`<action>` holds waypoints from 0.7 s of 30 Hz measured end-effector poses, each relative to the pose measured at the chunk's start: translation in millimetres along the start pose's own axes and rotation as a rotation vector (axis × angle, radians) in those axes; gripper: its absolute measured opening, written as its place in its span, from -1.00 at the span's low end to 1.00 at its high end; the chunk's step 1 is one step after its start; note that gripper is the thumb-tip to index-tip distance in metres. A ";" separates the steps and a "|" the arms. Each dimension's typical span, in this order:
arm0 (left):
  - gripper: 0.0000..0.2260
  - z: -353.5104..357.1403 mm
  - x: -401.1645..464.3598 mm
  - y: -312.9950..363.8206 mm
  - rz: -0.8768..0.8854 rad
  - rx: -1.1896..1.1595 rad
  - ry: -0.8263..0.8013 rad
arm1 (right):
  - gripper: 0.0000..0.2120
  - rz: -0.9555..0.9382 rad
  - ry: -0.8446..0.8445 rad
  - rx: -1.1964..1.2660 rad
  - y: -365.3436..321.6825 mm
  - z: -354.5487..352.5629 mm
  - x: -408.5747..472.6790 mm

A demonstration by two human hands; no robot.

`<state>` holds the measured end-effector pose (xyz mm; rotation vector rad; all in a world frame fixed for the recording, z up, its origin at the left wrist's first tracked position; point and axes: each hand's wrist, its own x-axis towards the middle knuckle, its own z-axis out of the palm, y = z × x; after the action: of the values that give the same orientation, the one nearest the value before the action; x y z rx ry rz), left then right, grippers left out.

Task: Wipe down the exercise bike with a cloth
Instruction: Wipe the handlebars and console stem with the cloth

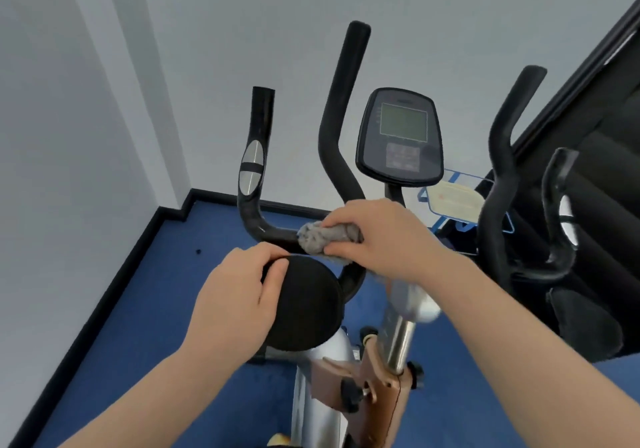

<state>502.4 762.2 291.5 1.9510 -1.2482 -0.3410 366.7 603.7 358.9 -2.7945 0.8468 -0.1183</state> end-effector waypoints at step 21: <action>-0.79 2.2 -3.0 0.1 -0.112 -0.043 -0.031 | -0.70 -0.272 0.083 -0.088 9.9 12.8 13.9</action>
<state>499.5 763.7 289.6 1.9898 -1.1441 -0.4524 374.7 590.3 344.4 -2.9929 0.4946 -0.2473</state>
